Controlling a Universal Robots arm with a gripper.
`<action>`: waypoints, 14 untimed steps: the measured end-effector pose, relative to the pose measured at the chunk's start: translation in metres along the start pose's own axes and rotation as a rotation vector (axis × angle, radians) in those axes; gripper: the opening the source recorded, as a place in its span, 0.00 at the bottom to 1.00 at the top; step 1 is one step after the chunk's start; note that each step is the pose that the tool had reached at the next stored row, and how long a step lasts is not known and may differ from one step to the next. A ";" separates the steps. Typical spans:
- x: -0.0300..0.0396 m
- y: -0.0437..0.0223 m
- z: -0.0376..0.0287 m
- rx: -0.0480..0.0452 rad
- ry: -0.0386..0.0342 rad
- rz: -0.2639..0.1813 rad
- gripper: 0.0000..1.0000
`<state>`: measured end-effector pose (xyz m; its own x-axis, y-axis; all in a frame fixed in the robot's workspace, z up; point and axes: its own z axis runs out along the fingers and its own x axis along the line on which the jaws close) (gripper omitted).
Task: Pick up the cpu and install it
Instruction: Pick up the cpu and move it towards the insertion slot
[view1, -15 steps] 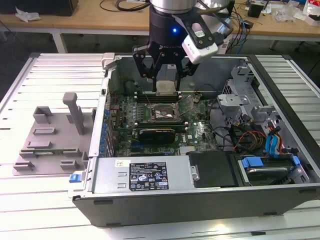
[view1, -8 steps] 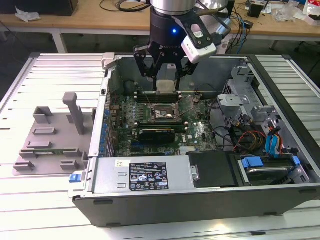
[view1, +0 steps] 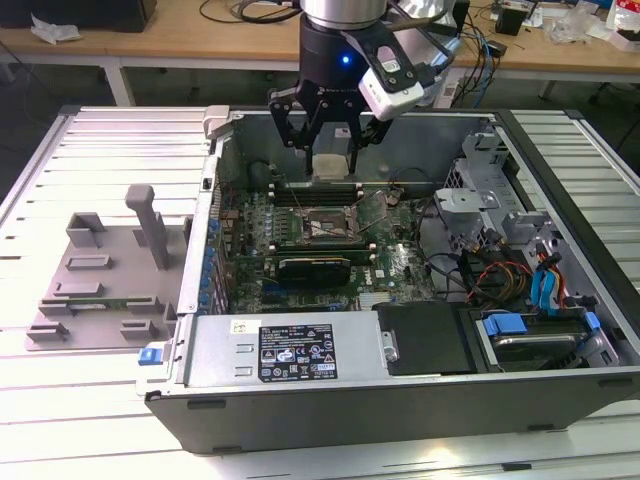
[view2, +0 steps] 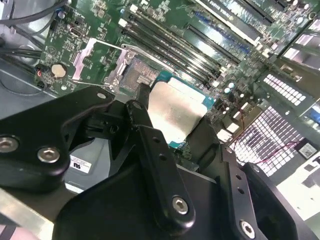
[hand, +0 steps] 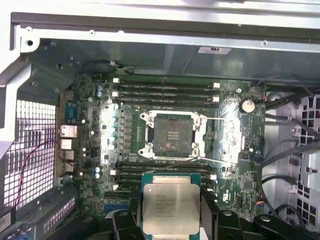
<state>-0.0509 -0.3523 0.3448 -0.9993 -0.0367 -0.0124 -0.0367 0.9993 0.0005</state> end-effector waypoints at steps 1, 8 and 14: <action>-0.0001 0.0026 0.0014 -0.0001 -0.0001 0.000 0.55; -0.0005 0.0178 0.0114 -0.0001 0.0000 0.000 0.55; -0.0030 0.0291 0.0197 0.0000 0.0000 0.000 0.55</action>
<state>-0.0487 -0.3231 0.3251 -0.9992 -0.0367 -0.0124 -0.0367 0.9993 0.0005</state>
